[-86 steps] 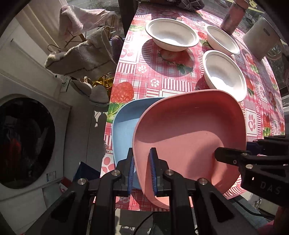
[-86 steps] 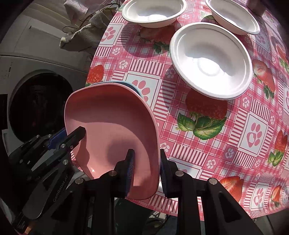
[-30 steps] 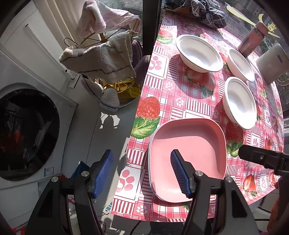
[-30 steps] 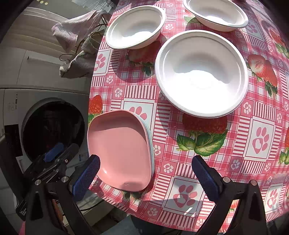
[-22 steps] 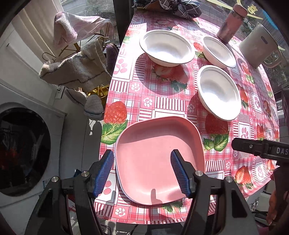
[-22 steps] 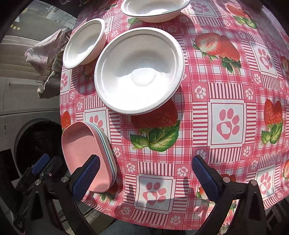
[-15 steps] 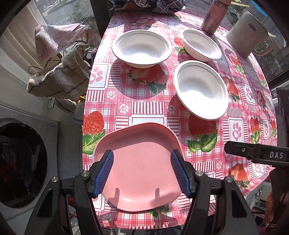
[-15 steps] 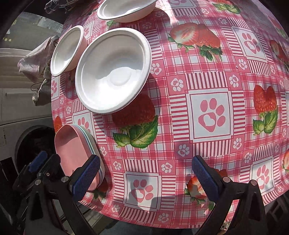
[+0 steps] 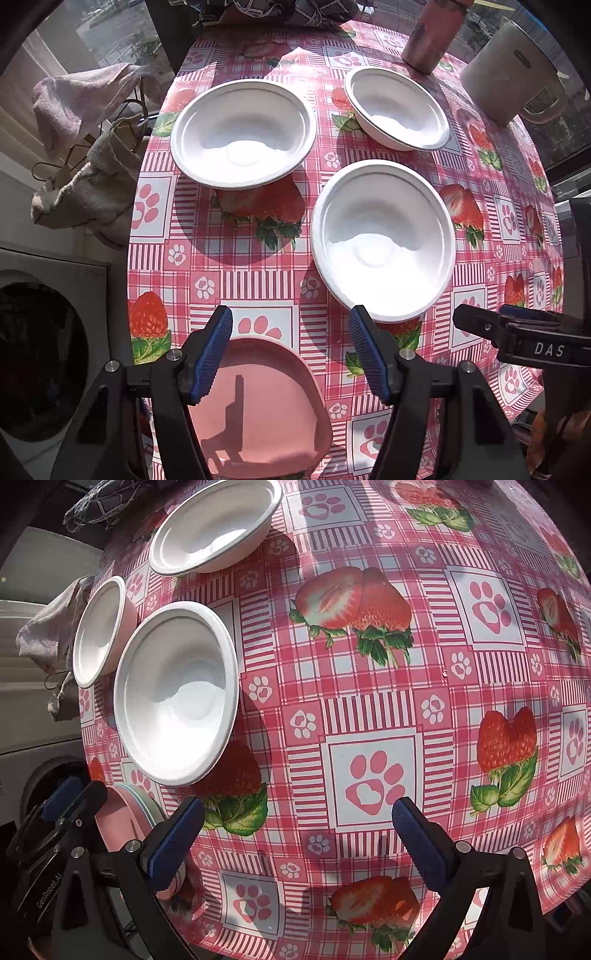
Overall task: Organize plates and bowls
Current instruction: 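Move both grippers toward the rim of a white paper bowl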
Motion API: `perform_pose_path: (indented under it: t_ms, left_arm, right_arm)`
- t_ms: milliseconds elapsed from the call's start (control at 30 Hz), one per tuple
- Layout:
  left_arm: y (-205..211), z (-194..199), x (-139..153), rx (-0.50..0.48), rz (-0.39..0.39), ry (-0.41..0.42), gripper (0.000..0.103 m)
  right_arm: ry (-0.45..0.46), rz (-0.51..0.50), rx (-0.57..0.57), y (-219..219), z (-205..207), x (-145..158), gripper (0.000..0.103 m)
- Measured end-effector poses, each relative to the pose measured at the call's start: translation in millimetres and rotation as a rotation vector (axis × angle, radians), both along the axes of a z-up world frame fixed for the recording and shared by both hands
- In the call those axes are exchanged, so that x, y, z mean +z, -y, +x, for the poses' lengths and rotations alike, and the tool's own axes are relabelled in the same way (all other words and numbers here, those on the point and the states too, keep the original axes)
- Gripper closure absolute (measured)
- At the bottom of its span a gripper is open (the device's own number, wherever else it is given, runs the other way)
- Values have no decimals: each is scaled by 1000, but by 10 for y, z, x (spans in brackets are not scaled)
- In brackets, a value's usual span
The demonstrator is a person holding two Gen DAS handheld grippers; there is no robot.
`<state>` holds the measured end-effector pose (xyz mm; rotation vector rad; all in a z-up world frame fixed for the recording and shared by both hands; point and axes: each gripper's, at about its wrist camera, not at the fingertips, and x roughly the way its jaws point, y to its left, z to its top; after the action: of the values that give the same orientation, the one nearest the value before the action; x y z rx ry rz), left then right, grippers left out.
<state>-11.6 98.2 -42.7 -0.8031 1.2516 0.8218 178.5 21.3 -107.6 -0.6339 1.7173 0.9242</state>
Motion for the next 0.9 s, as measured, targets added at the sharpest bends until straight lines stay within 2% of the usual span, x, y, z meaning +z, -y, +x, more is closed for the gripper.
perform_pose_path:
  t_ms: [400,667,700,733,767,800,833,900]
  left_arm:
    - [-439,381,-430,52,-79,-47,34]
    - [-565,343,-635,89,-121,-93,34]
    - [-560,338,-645,85,-127,-93,38]
    - [-562,346,-659,78,-132,-94,43]
    - [-555,354,-671,72,-135,-95,45]
    - [-547,363,-687,64,-138,-95,48]
    - [-542,369,-708,59,-146,-93,54]
    - [-526,370,-743,58,-166,-78,63]
  right_arm:
    - [25,6,59,-656,168,-201,1]
    - [40,5,104,-935,193,-304,1]
    - [40,5,109,-979,137,-306,1]
    - [41,9,117,-1008,96,-314,5]
    - [41,11,125,-1020,82,-316,19]
    - [58,9,140,-1056,16,-306,26]
    - [56,23,152,-1076,-13,-285,29]
    - [57,51,187,-1128,-125,-223,42]
